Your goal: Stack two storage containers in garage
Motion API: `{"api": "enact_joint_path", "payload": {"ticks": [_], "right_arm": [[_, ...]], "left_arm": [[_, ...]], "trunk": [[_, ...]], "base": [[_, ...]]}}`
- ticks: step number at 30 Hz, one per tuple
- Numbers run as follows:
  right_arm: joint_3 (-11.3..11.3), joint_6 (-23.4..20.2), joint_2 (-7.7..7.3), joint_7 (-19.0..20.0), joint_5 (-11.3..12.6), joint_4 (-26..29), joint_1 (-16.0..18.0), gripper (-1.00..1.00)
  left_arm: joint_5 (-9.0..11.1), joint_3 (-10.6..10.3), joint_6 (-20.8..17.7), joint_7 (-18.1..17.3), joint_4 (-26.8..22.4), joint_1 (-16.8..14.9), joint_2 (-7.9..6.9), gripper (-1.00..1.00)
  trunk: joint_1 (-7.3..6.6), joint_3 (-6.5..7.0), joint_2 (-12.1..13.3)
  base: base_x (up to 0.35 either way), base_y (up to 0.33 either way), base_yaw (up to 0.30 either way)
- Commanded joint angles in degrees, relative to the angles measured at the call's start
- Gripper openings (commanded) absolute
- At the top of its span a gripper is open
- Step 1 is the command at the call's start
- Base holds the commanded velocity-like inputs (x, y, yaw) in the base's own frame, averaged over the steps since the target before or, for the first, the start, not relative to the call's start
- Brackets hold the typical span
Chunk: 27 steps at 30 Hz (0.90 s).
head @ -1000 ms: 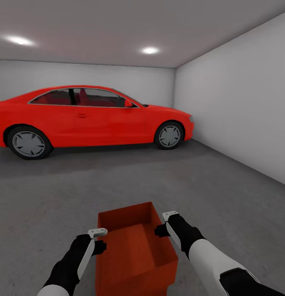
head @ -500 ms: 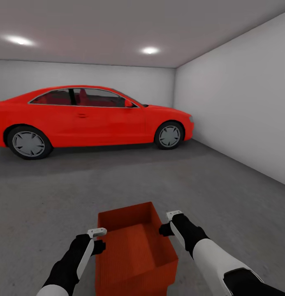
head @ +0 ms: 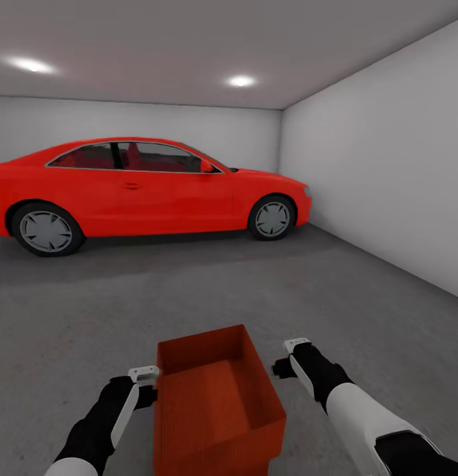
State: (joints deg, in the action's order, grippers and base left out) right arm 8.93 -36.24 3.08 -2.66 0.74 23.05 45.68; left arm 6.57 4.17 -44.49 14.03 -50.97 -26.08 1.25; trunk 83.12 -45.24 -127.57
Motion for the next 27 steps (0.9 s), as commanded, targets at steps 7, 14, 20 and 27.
{"api": "enact_joint_path", "payload": {"ticks": [7, 14, 20, 27], "right_arm": [[-4.65, -0.24, -2.09, -0.24, 0.06, 0.06, 0.03, 1.0], [-5.35, -0.1, -3.82, -0.24, 0.16, -0.46, 0.03, 1.0], [-5.46, 0.15, -5.96, -0.22, 0.33, -1.13, 0.03, 1.0], [-5.51, 0.44, -8.63, -0.4, 0.32, -4.35, -0.33, 1.0]], "left_arm": [[0.69, 4.81, -0.16, 0.39, -0.09, -0.03, -1.38, 1.0], [0.58, 7.55, -0.1, 0.34, 0.01, -0.03, -3.33, 1.0], [0.52, 9.66, 0.14, 0.33, 0.58, 0.03, -5.42, 1.0], [0.48, 12.0, 0.46, 0.27, 5.29, 0.06, -7.65, 1.0]], "trunk": [[-0.01, -0.06, -0.03], [-0.01, -0.06, -0.03], [-0.01, -0.06, -0.03], [-0.01, -0.06, -0.03]], "base": [[0.0, 0.0, 0.0], [0.0, 0.0, 0.0], [0.0, 0.0, 0.0], [0.0, 0.0, 0.0]]}}
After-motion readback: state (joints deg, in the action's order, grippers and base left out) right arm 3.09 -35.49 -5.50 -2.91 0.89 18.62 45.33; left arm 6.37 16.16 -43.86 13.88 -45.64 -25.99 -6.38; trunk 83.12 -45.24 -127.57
